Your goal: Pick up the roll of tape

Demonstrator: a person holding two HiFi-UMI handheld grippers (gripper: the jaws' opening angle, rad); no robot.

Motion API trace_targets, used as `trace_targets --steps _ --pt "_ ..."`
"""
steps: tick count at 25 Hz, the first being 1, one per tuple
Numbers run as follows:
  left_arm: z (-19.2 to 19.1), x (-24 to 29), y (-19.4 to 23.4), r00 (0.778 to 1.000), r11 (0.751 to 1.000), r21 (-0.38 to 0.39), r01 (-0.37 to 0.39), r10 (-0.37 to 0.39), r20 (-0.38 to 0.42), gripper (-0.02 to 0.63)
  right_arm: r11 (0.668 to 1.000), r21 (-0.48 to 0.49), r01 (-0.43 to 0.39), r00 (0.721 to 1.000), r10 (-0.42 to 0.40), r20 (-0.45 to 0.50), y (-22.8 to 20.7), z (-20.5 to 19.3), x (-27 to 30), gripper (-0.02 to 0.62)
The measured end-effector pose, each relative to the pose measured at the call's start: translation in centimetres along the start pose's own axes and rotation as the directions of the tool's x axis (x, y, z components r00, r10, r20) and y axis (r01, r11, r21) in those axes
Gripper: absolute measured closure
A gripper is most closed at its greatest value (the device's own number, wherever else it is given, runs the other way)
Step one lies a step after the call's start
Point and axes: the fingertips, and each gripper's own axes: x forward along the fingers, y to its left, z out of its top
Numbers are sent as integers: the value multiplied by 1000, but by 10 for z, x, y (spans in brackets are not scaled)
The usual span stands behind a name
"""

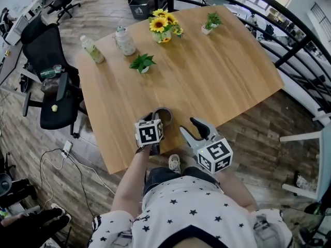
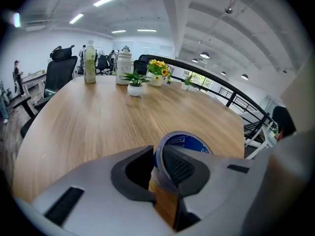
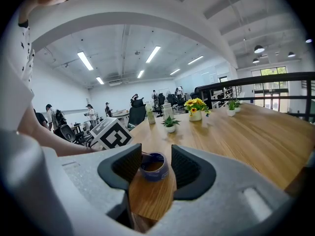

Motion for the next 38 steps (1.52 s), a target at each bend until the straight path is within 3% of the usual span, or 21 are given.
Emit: trace_targets --steps 19,38 --pt "-19 -69 -28 996 999 -46 -7 11 91 552 1000 -22 9 999 -8 40 20 -3 -63 422" --pt "-66 -169 -79 979 994 -110 23 0 201 552 998 -66 0 996 6 88 56 -19 -148 422"
